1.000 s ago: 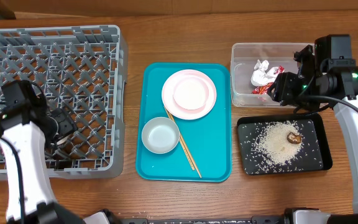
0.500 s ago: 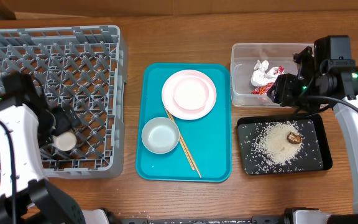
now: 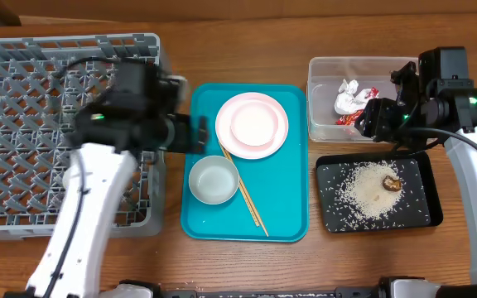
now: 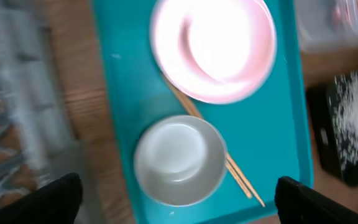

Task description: Sort waste into correct bins and load items into the dishwasher

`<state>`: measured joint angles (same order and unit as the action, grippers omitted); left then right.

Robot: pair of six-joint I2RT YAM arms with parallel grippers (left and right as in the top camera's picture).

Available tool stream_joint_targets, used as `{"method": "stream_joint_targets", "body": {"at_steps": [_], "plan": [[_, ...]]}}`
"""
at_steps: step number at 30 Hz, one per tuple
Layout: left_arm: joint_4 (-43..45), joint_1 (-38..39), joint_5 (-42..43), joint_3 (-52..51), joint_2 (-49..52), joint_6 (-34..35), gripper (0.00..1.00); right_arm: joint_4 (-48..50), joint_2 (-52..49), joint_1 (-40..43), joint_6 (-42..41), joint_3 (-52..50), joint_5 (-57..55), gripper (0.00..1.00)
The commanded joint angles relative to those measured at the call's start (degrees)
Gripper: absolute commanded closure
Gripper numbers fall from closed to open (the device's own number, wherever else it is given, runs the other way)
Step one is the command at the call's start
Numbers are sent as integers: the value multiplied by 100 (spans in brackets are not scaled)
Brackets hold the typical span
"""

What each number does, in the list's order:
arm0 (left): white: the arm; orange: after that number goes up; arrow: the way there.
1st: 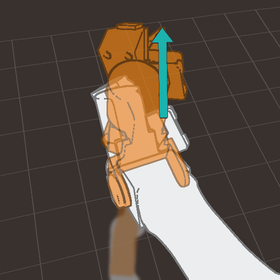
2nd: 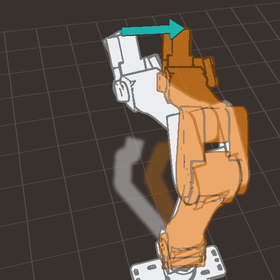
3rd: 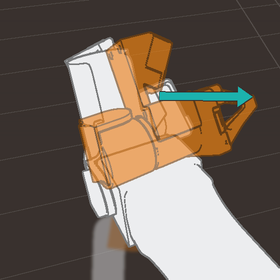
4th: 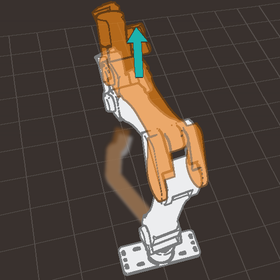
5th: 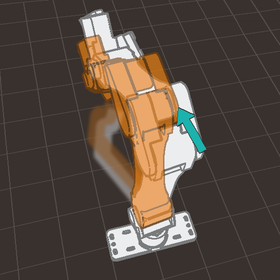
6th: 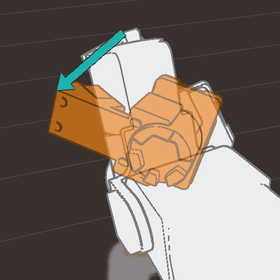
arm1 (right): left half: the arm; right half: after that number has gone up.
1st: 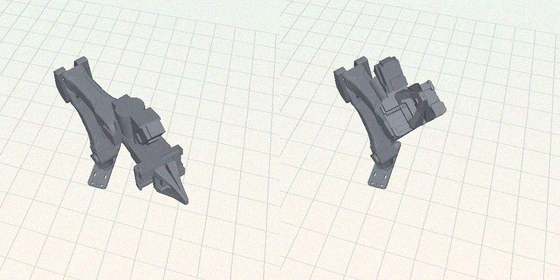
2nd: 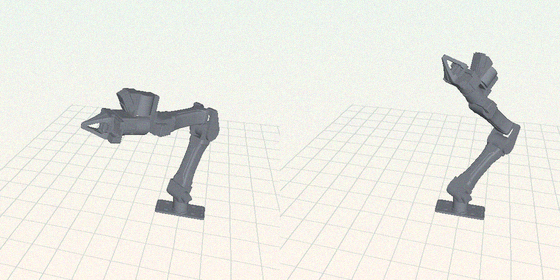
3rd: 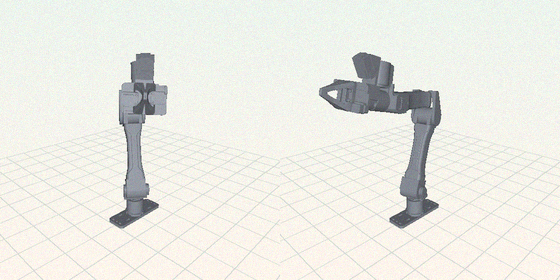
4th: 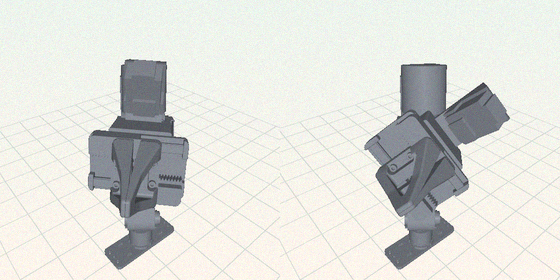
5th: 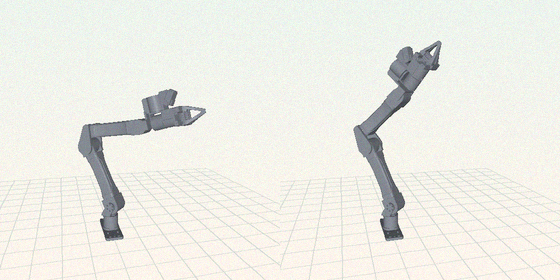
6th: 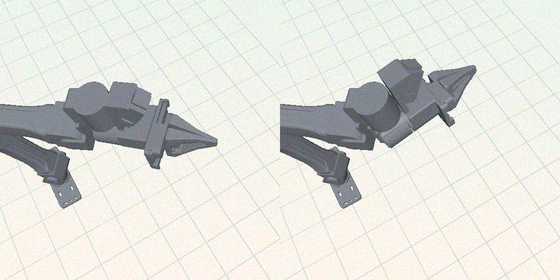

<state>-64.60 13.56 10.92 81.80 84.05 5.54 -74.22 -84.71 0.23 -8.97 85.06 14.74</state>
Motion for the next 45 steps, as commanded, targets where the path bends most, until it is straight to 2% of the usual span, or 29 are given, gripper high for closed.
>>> {"method": "stream_joint_targets", "body": {"at_steps": [1,5,8,11,14,15,18,23,26,27,28,30,36,39,42,45], "plan": [[138,802,-120,-282,636,-122,0,11,37,-11,9,52,-37,34],[201,1423,-122,-345,1523,-125,4,9,37,-11,7,52,-35,34],[188,1731,-120,-345,2297,-125,17,-13,37,-11,9,52,-35,34],[133,1845,-120,-343,2848,-125,45,-57,37,-11,9,52,-37,34],[17,1836,-133,-341,3049,-90,92,-72,37,-11,9,52,-35,34],[-37,1814,-181,-315,3025,-4,96,-72,37,-11,9,52,-35,34],[-243,1738,-498,-85,2852,249,96,-72,37,-11,9,52,-35,34],[-651,1440,-752,636,2033,262,96,-103,37,-11,9,52,-37,34],[-699,990,-748,962,1427,87,96,-114,37,-11,9,52,-39,34],[-695,651,-667,1019,1152,-201,96,-114,37,-11,9,52,-39,34],[-673,243,-376,1032,946,-562,96,-111,37,-11,9,52,-39,34],[-671,-920,964,1032,782,-1665,96,-114,37,-11,9,52,-39,34],[-649,-2745,3167,1029,883,-3023,96,-122,37,-11,7,52,-37,34],[-422,-3650,4214,1029,1023,-3355,96,-155,37,-11,7,52,-37,34],[-175,-4192,4693,1029,1248,-3434,96,-162,37,-11,7,52,-37,34],[-22,-4422,4970,1029,1528,-3458,96,-162,37,-11,4,52,-37,34]]}}
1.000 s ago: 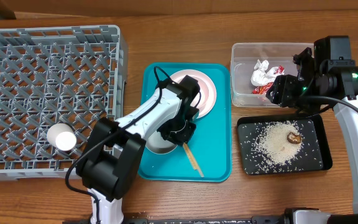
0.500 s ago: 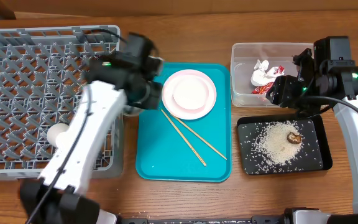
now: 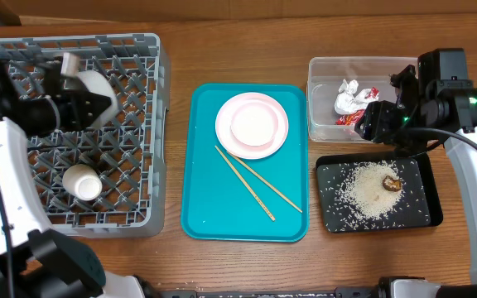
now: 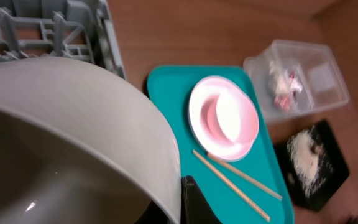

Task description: Sort waste into correct bins and load items into the dishwasher

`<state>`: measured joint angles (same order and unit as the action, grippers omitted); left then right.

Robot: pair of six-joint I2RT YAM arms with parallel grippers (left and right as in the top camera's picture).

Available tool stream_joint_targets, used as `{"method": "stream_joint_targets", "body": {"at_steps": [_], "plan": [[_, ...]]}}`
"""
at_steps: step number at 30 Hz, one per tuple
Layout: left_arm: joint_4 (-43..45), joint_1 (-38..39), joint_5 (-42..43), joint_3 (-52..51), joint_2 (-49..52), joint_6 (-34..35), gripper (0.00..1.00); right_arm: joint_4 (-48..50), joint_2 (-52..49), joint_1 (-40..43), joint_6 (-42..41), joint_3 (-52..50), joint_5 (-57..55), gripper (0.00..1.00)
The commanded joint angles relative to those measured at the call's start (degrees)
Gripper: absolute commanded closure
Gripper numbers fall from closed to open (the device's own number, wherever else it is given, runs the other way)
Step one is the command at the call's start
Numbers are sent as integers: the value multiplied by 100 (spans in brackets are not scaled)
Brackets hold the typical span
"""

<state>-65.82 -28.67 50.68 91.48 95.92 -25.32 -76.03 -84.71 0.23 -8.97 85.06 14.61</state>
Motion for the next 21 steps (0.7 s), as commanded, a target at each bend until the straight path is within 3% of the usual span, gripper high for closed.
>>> {"method": "stream_joint_targets", "body": {"at_steps": [1,10,18,21], "plan": [[133,-234,1080,61,420,-417,96,20,37,-11,7,52,-24,34],[688,-358,1762,61,1482,-498,96,-15,37,-11,7,52,-26,34],[743,-621,1727,59,2127,-496,77,-20,37,-11,4,52,-24,34],[522,-793,1622,59,2256,-518,80,-20,37,-11,4,52,-24,34]]}}
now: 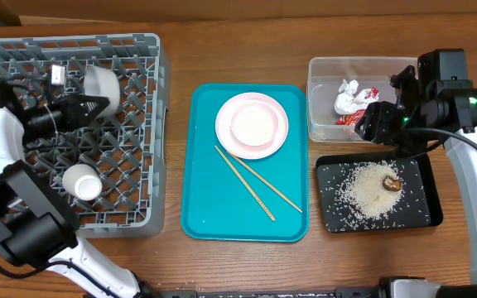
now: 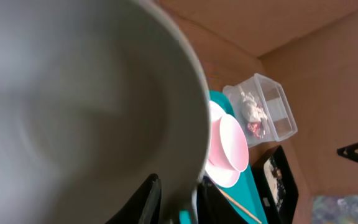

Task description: Sort waste into correct bins and load items into the dishwasher

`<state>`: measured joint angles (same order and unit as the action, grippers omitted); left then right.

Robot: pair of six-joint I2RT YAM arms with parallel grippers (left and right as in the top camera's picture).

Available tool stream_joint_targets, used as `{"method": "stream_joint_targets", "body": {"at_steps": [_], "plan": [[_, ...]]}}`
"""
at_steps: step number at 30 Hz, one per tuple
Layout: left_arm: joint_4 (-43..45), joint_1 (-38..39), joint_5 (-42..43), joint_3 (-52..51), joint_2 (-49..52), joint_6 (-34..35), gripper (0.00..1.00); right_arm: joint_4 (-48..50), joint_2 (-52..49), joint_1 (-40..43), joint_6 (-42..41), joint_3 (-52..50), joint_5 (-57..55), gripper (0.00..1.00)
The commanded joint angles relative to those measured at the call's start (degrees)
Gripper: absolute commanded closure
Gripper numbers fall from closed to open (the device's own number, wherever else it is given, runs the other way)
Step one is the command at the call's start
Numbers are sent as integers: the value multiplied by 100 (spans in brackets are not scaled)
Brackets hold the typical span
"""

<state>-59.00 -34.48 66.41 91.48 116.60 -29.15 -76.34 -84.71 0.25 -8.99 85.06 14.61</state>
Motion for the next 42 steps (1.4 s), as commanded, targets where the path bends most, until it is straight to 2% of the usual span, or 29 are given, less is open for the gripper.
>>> {"method": "stream_joint_targets", "body": {"at_steps": [1,4,7,12,17,23,25,27,30,34,38,42], "plan": [[-254,-284,31,59,203,-162,83,11,37,-13,7,52,-24,34],[-555,-509,26,61,199,-177,92,11,37,-13,9,52,-26,34],[-918,-756,2,61,197,-216,90,13,37,-13,9,52,-24,34],[-1270,-960,245,61,162,-262,94,9,37,-13,9,52,-24,34],[-1558,-807,494,87,-125,-461,82,7,37,-13,9,52,-24,34],[-1447,-304,33,256,-997,-348,75,-24,37,-13,9,52,-26,34],[-1141,-33,-501,315,-1318,118,74,-31,37,-13,9,52,-24,34],[-691,275,-1263,323,-1574,691,65,-33,37,-13,9,52,-26,34],[-17,920,-2885,323,-1827,1589,61,-31,37,-13,9,52,-24,34],[612,1963,-5182,321,-1766,2234,56,-28,37,-13,9,52,-26,34],[894,2785,-6760,321,-1401,2363,51,-28,37,-13,9,52,-26,34],[911,3165,-7534,321,-1029,2363,51,-28,37,-13,9,52,-26,34]]}}
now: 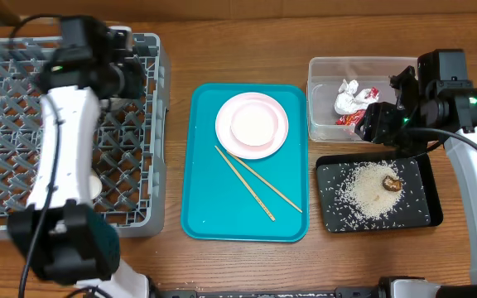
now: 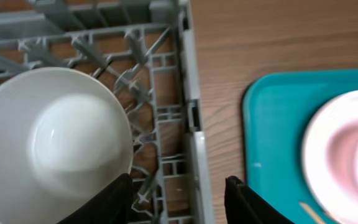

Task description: Sort waste into correct bins and load items into the dishwasher

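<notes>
In the left wrist view a white bowl (image 2: 55,146) sits in the grey dishwasher rack (image 2: 188,134), close to its right wall. My left gripper (image 2: 178,182) is open just to the right of the bowl, its jaws astride the rack wall and holding nothing. Overhead, the left gripper (image 1: 129,76) covers the bowl at the rack's back right corner. A pink plate (image 1: 252,124) with a smaller dish on it and two chopsticks (image 1: 257,192) lie on the teal tray (image 1: 209,219). My right gripper (image 1: 373,121) hangs at the front edge of the clear bin (image 1: 325,70); its jaws are not readable.
A white cup (image 1: 95,185) in the rack shows beside my left arm. The clear bin holds crumpled wrappers (image 1: 350,99). A black tray (image 1: 421,211) in front of it carries spilled rice and a brown scrap (image 1: 390,184). Bare wood (image 2: 278,37) separates rack and teal tray.
The bowl was in my left gripper above the back of the rack. Now it rests in the rack and the gripper is open beside it. The right arm has not moved.
The bowl stood on the teal tray with my open left gripper over it. Then the gripper held the bowl over the rack, the chopsticks lying apart on the tray. It still held the bowl later. Now the bowl sits in the rack, let go.
</notes>
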`<state>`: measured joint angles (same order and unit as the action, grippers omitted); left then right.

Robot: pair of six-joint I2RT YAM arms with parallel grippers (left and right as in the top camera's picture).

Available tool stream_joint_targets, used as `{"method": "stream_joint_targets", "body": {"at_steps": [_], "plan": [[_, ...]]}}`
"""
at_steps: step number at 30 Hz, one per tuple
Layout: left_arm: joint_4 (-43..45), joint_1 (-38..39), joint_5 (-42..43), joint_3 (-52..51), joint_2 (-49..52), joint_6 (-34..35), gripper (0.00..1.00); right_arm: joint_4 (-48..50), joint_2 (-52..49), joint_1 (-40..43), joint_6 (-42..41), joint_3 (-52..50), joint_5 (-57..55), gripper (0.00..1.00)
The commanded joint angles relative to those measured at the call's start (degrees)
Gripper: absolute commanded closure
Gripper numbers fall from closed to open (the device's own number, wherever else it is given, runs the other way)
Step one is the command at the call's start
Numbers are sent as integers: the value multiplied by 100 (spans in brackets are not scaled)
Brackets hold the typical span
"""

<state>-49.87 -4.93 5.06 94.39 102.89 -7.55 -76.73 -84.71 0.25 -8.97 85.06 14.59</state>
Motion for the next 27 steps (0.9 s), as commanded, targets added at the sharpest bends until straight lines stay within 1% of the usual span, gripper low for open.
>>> {"method": "stream_joint_targets", "body": {"at_steps": [1,4,12,15,20,23,27], "plan": [[-22,278,-1585,31,452,205,51,11,37,-13,7,52,-24,34],[-44,341,-1902,31,686,378,53,9,37,-13,7,52,-24,34],[-44,348,-1902,33,723,391,55,11,37,-13,7,52,-24,34],[-42,345,-1906,33,710,391,51,7,37,-13,7,52,-24,34],[-33,345,-1904,33,715,391,51,7,37,-13,7,52,-22,34],[-9,337,-1904,31,750,391,55,4,37,-13,7,52,-22,34],[-31,323,-1902,26,907,393,57,7,37,-13,7,52,-22,34]]}}
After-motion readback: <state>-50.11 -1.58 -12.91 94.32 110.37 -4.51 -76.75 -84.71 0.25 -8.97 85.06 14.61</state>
